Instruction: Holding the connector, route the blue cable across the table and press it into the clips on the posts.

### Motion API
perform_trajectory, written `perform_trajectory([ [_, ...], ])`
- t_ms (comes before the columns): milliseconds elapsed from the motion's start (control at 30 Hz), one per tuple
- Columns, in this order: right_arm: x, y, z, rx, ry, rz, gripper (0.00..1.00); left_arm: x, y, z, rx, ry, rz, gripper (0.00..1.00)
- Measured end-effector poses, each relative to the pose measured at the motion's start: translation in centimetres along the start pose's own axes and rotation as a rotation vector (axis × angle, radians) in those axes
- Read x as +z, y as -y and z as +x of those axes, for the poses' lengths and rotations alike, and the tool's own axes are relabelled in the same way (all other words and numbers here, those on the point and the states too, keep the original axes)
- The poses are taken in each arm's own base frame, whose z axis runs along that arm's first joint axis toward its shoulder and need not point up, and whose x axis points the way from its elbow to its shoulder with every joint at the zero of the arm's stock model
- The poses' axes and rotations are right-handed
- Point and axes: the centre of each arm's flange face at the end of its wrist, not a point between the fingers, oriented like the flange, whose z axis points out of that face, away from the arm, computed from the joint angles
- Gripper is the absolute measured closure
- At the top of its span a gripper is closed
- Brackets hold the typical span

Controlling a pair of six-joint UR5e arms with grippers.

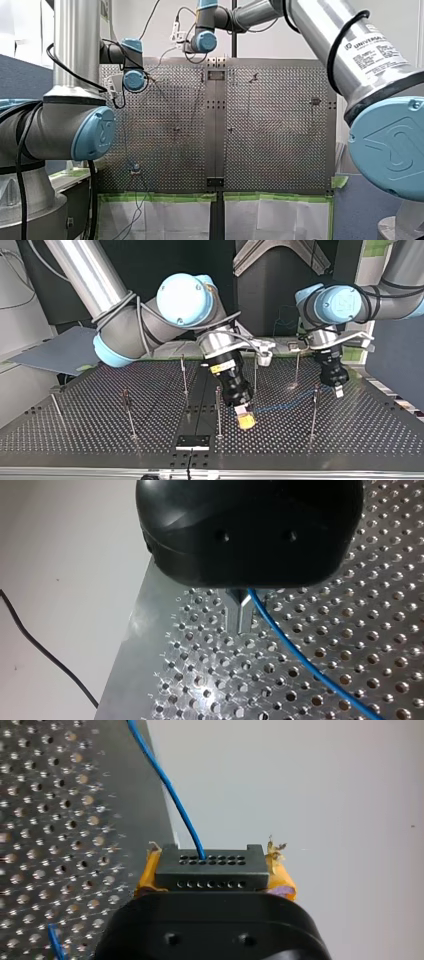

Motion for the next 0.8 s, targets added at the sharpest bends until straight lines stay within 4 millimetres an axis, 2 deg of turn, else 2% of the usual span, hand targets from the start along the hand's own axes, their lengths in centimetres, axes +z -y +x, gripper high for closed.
perform_trajectory([
  [233, -0.1, 0.0, -1.7, -0.003, 0.036, -0.016, 1.0, 0.5, -0.1, 0.2, -0.003, 0.005, 0.024, 1.0],
  [467, 0.0, -0.4, -3.5, -0.007, 0.061, -0.027, 1.0, 1.8, -0.6, 2.1, 0.002, -0.012, 0.036, 1.0],
  [800, 0.4, -1.6, -3.8, -0.01, 0.058, -0.044, 1.0, 4.3, -2.6, 1.1, -0.013, 0.033, 0.044, 1.0],
])
